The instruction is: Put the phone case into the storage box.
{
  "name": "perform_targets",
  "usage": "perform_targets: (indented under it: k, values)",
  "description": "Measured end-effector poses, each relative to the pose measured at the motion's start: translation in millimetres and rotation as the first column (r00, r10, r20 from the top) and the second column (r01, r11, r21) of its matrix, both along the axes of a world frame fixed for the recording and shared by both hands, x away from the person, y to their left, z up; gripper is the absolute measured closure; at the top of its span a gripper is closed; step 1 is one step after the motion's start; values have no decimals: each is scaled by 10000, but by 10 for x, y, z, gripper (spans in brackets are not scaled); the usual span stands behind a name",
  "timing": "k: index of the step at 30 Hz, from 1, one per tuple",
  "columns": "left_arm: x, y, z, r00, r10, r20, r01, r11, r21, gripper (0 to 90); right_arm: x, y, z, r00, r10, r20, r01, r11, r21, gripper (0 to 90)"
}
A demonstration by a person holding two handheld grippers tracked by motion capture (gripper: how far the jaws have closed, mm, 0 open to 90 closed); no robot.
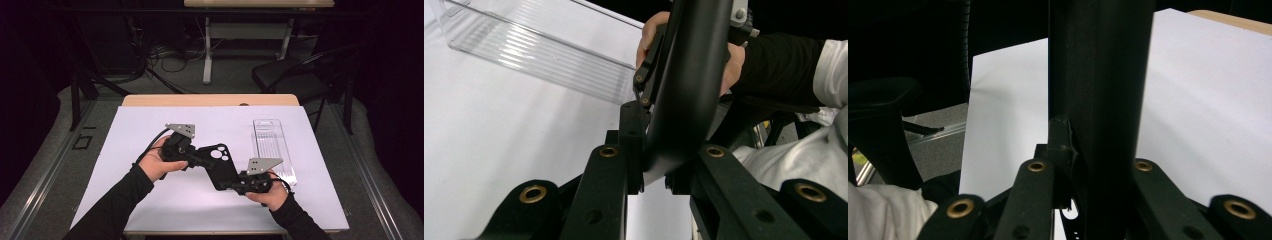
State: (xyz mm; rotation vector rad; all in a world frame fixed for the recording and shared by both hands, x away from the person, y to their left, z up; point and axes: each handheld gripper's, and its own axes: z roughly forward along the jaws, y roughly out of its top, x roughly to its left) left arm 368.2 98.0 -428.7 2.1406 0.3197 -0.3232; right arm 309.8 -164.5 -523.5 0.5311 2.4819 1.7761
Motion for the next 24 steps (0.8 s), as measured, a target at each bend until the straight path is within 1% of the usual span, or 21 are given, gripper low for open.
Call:
perform_targets:
  k: [6, 11, 15, 18, 21, 24]
  values:
    - [-2, -5, -3, 10000, -20, -31, 20, 10000, 97, 817, 2, 0, 1, 9999, -55, -90, 55, 10000, -26, 764]
    - [6, -12, -9, 10000, 53, -37, -53, 10000, 77, 817, 4, 1, 1, 9997, -153, -203, 152, 9999, -78, 683]
    - [5, -22, -19, 9999, 106, -112, -104, 9998, 139, 817, 9, 2, 3, 9995, -218, -244, 219, 9997, 49, 616]
    - [5, -24, -19, 9997, 147, -183, -145, 9998, 116, 817, 15, -6, 10, 9995, -296, -137, 297, 9995, 111, 580]
    - [5, -18, -15, 9994, 270, -227, -266, 9995, 169, 816, 23, -32, 30, 9983, -569, -95, 571, 9981, 219, 543]
    - [6, -5, -13, 9982, 513, -314, -504, 9983, 301, 816, 28, -57, 51, 9973, -730, 71, 728, 9969, 295, 529]
